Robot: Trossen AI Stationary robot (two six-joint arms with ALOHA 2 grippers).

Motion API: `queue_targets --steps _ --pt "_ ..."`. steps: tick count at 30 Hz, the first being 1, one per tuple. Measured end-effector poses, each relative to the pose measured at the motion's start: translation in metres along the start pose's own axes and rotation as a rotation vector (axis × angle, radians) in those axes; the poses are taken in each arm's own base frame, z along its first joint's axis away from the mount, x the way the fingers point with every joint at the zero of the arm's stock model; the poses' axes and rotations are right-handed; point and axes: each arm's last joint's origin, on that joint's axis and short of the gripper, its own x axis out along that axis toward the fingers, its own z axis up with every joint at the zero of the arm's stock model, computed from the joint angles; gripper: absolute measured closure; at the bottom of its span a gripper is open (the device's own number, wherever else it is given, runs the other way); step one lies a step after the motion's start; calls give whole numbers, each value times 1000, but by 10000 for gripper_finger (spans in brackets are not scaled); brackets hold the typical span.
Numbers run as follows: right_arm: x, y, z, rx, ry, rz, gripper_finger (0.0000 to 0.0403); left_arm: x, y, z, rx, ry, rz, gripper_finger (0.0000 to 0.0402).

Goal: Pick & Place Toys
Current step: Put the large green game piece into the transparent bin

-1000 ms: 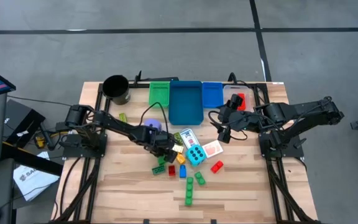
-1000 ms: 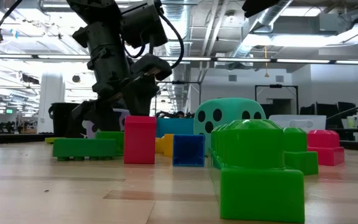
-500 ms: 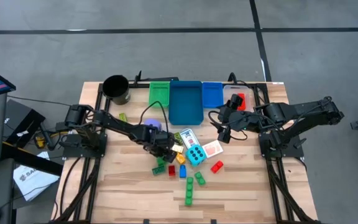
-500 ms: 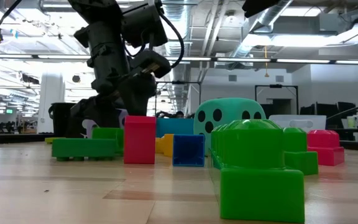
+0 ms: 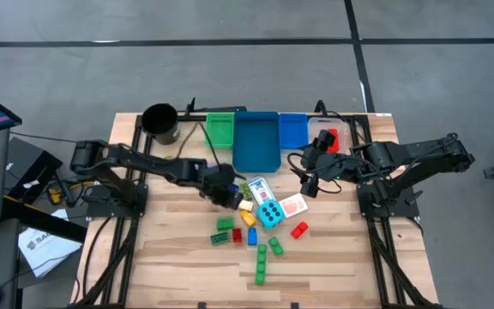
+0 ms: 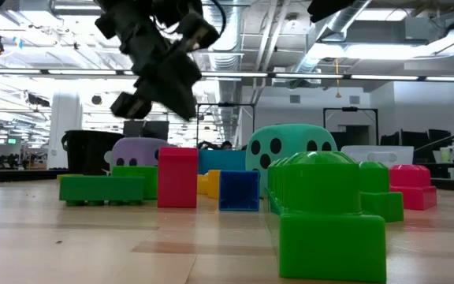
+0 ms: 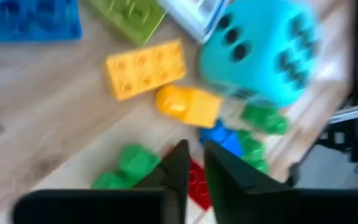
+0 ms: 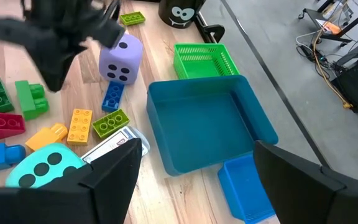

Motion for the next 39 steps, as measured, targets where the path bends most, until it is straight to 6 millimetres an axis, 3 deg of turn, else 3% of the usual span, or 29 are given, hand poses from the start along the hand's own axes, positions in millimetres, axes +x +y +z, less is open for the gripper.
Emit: queue_targets --steps 2,6,11,16,21,27,33,39 --pt "0 0 0 1 -1 0 97 -13 -2 3 35 -26 -29 396" --pt "-1 -1 0 0 -2 -2 97 -36 -4 -1 159 -38 -42 381" --pt "-3 -2 0 30 -11 -1 97 -55 -5 -16 320 -2 -24 338" --pt "-7 -4 1 116 -31 6 97 -61 -7 -27 420 23 -27 274" --pt "-11 0 0 238 -37 27 97 -51 2 -34 546 118 77 202" --pt "-12 5 0 399 -30 43 97 -20 14 -34 665 232 183 132" --pt "-12 11 -1 497 -19 57 97 11 21 -33 674 293 216 93" --pt "-14 13 -2 517 -18 67 97 22 21 -31 670 286 199 78"
